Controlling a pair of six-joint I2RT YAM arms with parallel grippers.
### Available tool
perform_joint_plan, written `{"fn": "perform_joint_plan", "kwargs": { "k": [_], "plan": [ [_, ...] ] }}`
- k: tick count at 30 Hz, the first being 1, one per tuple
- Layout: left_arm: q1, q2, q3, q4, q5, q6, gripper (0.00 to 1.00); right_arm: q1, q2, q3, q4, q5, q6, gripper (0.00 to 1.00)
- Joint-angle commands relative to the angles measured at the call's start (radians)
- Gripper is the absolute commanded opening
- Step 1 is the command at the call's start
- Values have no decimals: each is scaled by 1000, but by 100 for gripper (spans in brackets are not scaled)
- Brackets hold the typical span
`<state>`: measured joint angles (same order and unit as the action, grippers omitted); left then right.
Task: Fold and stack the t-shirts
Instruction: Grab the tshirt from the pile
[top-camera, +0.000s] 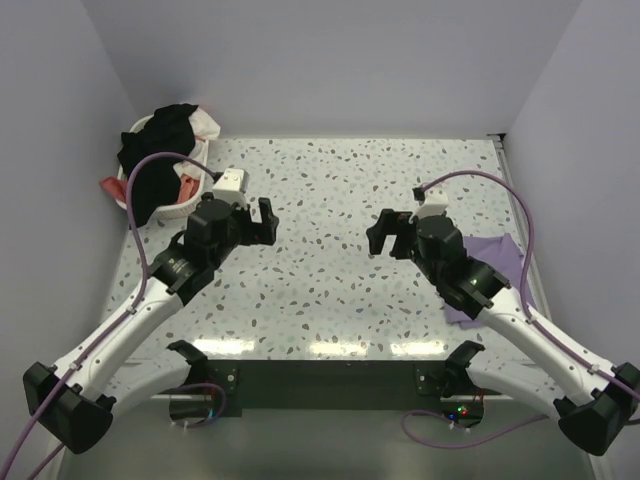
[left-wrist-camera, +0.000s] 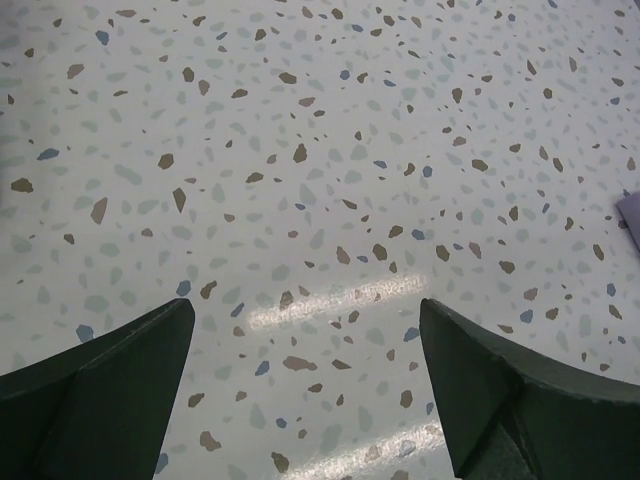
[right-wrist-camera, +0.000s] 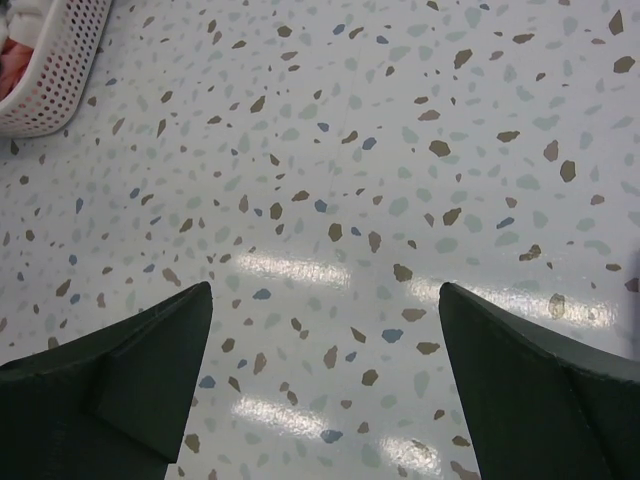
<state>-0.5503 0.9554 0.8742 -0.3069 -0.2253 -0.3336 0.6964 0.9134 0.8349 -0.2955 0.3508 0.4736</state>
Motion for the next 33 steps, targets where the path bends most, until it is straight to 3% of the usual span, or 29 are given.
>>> {"fn": "perform_joint_plan", "kwargs": {
  "k": [1, 6, 10, 14, 21, 33],
  "plan": [
    [6, 16, 29, 63, -42, -22, 100, -1, -31, -11, -30, 30, -16, 99],
    [36, 101, 87, 48, -84, -102, 100, 0, -53, -10, -65, -12, -47, 99],
    [104, 242, 227, 25, -144, -145, 100, 0, -45, -3, -76, -96, -47, 99],
    [260, 377, 380, -1, -176, -167, 98, -1, -28, 3, -82, -167, -32, 99],
    [435, 647, 676, -50, -331, -120, 93, 0, -25, -13, -53, -240, -21, 99],
    [673, 1014, 867, 55, -197, -91, 82, 0, 1, -34, -24, -299, -32, 99]
  ]
}}
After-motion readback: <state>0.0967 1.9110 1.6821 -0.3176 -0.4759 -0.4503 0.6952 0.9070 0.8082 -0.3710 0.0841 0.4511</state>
